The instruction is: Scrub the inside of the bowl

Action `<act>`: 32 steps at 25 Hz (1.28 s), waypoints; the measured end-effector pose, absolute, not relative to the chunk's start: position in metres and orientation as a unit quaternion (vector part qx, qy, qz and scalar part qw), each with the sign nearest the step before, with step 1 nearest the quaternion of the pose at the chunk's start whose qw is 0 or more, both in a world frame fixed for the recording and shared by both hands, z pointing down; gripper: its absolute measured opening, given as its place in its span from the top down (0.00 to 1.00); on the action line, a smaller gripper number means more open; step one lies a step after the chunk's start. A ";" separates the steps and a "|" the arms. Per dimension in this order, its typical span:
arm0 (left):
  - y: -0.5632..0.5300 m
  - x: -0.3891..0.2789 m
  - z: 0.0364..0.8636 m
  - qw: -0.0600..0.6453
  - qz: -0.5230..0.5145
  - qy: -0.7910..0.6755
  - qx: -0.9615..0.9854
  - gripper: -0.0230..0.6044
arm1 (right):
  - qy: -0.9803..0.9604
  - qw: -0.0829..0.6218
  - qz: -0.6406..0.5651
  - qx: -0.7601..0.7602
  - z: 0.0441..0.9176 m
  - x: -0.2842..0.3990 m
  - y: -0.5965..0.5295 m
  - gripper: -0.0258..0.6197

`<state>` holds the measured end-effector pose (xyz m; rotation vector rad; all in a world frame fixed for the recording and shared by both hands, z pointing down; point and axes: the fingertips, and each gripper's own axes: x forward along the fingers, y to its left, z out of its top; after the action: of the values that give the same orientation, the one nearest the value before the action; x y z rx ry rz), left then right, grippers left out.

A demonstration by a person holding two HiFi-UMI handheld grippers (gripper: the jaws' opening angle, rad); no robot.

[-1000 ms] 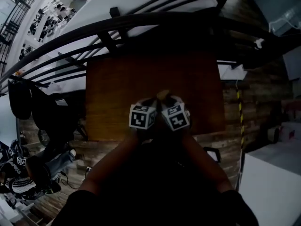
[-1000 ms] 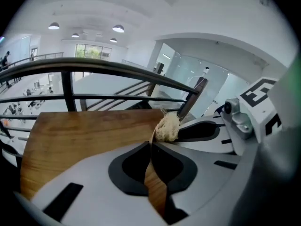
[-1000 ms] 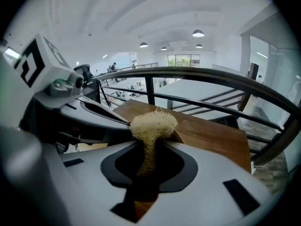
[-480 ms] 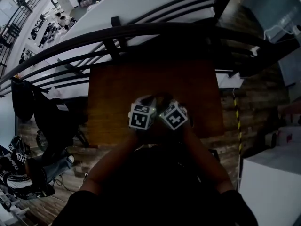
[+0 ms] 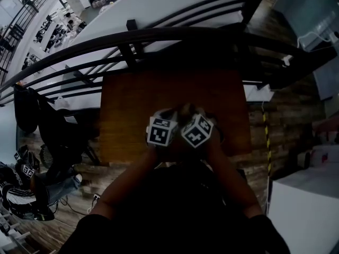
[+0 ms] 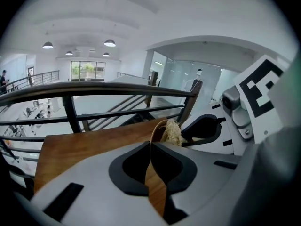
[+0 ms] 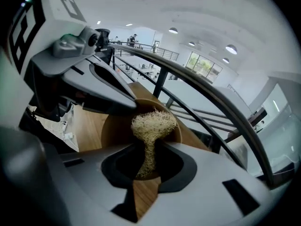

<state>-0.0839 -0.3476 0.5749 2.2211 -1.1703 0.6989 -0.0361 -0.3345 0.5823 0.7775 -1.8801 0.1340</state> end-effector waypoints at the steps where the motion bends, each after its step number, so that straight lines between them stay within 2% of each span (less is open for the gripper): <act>1: -0.346 -0.082 0.575 0.269 0.257 -0.431 0.822 0.95 | -0.785 0.519 0.048 0.334 0.579 -0.034 -0.337 0.84; 9: -0.338 -0.065 0.558 0.301 0.224 -0.410 0.831 0.95 | -0.812 0.478 0.026 0.332 0.568 -0.038 -0.338 0.84; 15: -0.349 -0.062 0.550 0.286 0.216 -0.418 0.835 0.95 | -0.837 0.462 0.057 0.288 0.571 -0.049 -0.329 0.84; 23: -0.354 -0.067 0.545 0.237 0.245 -0.427 0.838 0.95 | -0.824 0.512 0.060 0.235 0.578 -0.053 -0.306 0.85; 27: -0.354 -0.070 0.549 0.245 0.245 -0.435 0.831 0.95 | -0.788 0.557 0.016 0.260 0.578 -0.036 -0.315 0.85; 32: -0.349 -0.070 0.557 0.266 0.241 -0.429 0.829 0.95 | -0.765 0.556 -0.040 0.322 0.562 -0.020 -0.337 0.85</act>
<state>-0.0701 -0.3489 0.5567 2.2377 -1.1583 0.6504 -0.0203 -0.3372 0.5618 0.7606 -1.8062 -0.0936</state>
